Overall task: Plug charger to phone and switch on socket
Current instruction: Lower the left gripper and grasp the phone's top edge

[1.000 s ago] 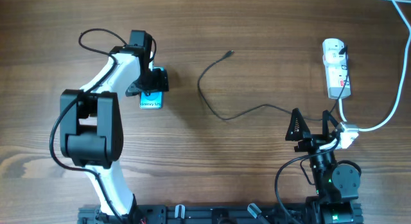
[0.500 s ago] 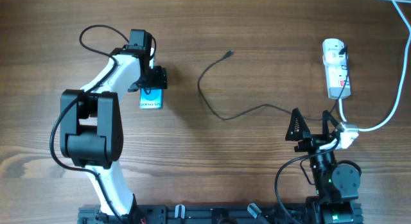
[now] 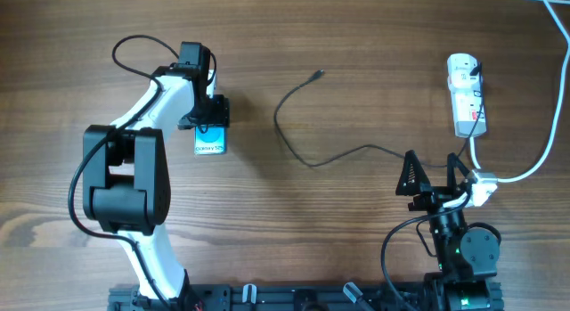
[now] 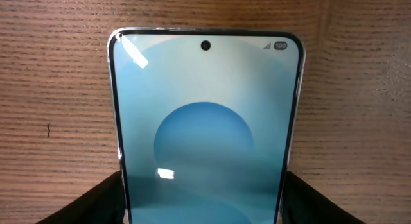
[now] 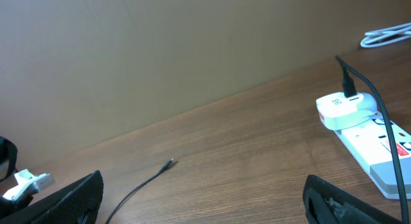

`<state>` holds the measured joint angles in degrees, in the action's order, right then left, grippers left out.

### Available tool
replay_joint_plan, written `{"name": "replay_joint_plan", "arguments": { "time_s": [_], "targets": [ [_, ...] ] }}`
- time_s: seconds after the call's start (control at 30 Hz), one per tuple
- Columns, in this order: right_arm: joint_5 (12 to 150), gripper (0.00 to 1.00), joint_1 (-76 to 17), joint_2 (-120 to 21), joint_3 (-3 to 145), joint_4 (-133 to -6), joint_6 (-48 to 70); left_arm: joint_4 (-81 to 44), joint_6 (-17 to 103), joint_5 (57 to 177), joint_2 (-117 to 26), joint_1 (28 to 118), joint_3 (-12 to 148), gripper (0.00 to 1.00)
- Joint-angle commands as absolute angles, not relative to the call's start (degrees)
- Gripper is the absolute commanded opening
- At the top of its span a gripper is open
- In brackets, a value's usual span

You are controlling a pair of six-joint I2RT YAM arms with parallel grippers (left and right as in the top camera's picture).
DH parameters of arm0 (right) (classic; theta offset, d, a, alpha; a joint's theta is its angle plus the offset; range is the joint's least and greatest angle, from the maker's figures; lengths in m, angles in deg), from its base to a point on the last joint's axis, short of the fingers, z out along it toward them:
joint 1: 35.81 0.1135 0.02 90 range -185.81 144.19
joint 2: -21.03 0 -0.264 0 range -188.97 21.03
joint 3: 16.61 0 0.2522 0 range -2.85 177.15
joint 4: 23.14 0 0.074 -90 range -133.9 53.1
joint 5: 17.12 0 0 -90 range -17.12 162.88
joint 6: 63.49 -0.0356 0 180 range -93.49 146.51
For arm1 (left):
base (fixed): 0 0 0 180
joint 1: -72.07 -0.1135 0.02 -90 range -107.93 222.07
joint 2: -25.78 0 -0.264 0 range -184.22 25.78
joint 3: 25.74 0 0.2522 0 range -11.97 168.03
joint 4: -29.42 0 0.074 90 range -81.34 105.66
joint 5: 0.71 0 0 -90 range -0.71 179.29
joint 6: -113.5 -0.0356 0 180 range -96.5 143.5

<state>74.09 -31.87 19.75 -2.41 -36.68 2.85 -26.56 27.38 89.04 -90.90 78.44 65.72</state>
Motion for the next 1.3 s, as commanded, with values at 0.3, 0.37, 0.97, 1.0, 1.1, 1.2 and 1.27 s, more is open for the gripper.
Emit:
{"name": "replay_joint_plan", "arguments": {
  "time_s": [0.3, 0.37, 0.97, 1.0, 1.1, 1.2, 1.27],
  "targets": [
    [73.3, 1.0, -31.65, 19.84, -2.56, -36.54, 3.92, -28.81, 31.49, 91.2, -91.78, 78.5, 64.1, 0.77],
    [73.3, 1.0, -31.65, 19.84, -2.56, -36.52, 3.92, -29.35, 31.8, 91.4, -91.78, 78.5, 64.1, 0.83],
    [73.3, 1.0, -31.65, 19.84, -2.56, -36.54, 3.92, -28.52, 34.22, 92.4, -91.78, 78.5, 64.1, 0.75],
    [73.3, 1.0, -31.65, 19.84, -2.56, -36.54, 3.9, -28.72, 34.2, 92.36, -91.8, 78.5, 64.1, 0.76],
    [73.3, 1.0, -31.65, 19.84, -2.56, -36.54, 3.9, -28.76, 34.27, 92.25, -91.82, 78.59, 64.08, 0.78],
    [73.3, 1.0, -31.65, 19.84, -2.56, -36.54, 3.9, -29.16, 34.24, 92.23, -92.13, 78.72, 64.08, 0.78],
    [73.3, 1.0, -31.65, 19.84, -2.56, -36.54, 3.92, -29.88, 34.27, 90.28, -92.17, 78.72, 64.1, 0.75]
  ]
}}
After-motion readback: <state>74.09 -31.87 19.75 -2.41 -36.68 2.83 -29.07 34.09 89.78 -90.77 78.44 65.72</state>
